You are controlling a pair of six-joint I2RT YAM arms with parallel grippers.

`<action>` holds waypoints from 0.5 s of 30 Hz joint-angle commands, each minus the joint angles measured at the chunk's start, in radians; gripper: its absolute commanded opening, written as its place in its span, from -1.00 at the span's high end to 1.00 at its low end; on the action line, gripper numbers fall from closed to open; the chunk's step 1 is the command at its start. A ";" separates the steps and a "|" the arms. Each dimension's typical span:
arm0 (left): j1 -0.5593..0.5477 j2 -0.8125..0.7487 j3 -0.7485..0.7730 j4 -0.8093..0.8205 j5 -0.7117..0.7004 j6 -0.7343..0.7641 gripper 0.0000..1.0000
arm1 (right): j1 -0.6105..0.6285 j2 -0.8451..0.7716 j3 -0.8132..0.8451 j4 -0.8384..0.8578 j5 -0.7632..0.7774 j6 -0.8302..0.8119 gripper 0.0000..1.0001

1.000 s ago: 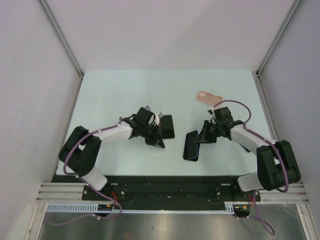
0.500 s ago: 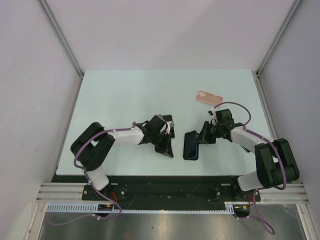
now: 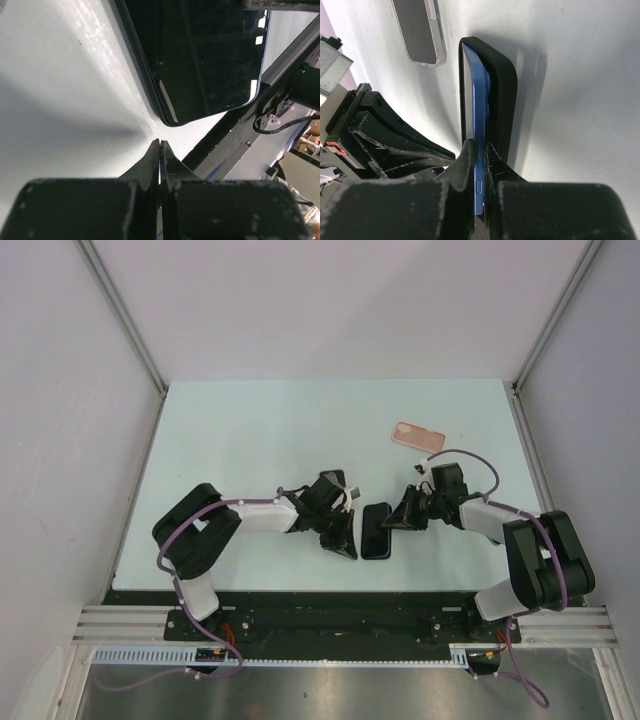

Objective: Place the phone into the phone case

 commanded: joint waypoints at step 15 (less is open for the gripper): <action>-0.020 0.022 0.088 -0.034 -0.048 0.018 0.64 | 0.027 0.118 -0.048 -0.044 0.072 -0.004 0.93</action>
